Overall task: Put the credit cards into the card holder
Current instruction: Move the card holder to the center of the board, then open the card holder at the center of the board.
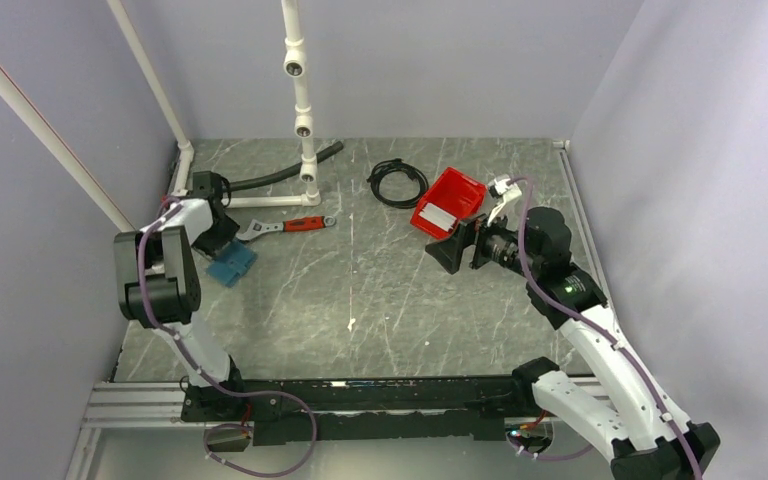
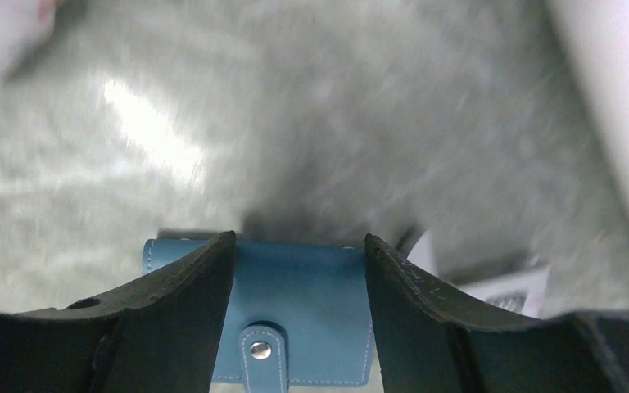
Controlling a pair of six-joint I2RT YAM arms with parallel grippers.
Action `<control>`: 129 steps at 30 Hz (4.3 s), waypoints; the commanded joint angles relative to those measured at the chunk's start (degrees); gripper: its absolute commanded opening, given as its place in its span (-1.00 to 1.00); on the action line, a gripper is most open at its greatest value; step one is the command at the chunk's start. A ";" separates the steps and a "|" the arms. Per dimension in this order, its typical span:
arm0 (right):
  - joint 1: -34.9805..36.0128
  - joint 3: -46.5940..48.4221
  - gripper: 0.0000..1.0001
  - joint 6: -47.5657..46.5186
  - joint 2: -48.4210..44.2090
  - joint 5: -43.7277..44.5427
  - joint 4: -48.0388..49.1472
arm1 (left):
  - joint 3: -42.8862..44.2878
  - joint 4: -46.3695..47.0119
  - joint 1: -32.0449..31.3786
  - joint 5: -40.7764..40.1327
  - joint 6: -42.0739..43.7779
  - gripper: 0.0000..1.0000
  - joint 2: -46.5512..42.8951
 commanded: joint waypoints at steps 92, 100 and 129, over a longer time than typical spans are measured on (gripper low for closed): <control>31.92 16.94 -0.14 7.69 65.06 22.08 12.73 | -50.14 28.37 -13.50 55.63 -1.59 -0.67 -43.53; 32.91 16.79 -0.07 10.15 66.65 12.72 19.06 | -51.54 36.97 -13.50 59.29 -5.32 -0.28 -41.05; 33.82 17.25 0.02 9.06 61.53 27.59 11.73 | -47.00 29.68 -16.20 52.22 1.85 -1.00 -38.95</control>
